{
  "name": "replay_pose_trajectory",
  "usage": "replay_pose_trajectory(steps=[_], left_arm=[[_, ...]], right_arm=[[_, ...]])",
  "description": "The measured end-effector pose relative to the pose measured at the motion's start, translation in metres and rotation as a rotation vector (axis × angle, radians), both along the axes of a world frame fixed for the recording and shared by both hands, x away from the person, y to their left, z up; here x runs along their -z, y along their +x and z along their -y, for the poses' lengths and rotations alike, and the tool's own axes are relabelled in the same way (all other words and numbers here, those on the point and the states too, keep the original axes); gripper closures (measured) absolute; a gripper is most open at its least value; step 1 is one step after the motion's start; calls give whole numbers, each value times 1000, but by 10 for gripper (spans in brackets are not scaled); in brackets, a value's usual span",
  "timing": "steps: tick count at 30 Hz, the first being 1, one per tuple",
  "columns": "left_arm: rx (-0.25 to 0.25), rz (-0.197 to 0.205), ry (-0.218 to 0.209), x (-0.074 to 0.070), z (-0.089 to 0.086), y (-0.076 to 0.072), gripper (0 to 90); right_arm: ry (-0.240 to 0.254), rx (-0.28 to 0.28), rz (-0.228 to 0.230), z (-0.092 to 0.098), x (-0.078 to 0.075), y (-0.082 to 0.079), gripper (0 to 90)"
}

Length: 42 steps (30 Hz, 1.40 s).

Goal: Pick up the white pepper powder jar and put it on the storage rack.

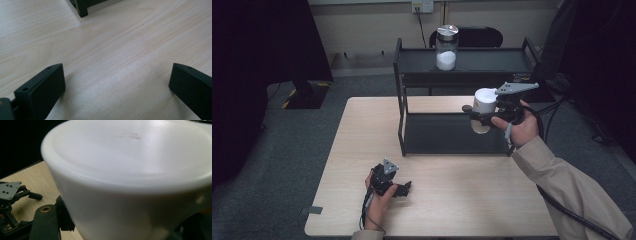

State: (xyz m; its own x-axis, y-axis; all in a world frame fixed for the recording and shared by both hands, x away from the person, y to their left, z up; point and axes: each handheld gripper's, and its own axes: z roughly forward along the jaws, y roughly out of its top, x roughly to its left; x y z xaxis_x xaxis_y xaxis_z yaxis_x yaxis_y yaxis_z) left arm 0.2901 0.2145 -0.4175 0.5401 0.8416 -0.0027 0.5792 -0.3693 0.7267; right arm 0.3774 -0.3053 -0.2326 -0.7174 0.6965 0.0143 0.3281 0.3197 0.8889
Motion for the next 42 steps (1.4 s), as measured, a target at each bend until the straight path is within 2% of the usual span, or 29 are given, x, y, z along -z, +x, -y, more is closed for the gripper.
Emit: replay_pose_trajectory(steps=[13,26,30,33,38,42], left_arm=[[-1,0,-2,0,0,0,1],[0,0,0,0,0,0,1],[0,0,0,0,0,0,1],[0,-1,0,0,0,0,1],[0,-2,1,0,0,0,1],[0,-1,0,0,0,0,1]], right_arm=[[-11,12,13,-2,-26,5,304],[7,17,30,-1,-53,5,304],[0,13,32,-4,-60,6,304],[-34,11,42,-10,-68,4,304],[-43,8,51,-14,-79,3,304],[-29,4,50,-14,-87,5,304]])
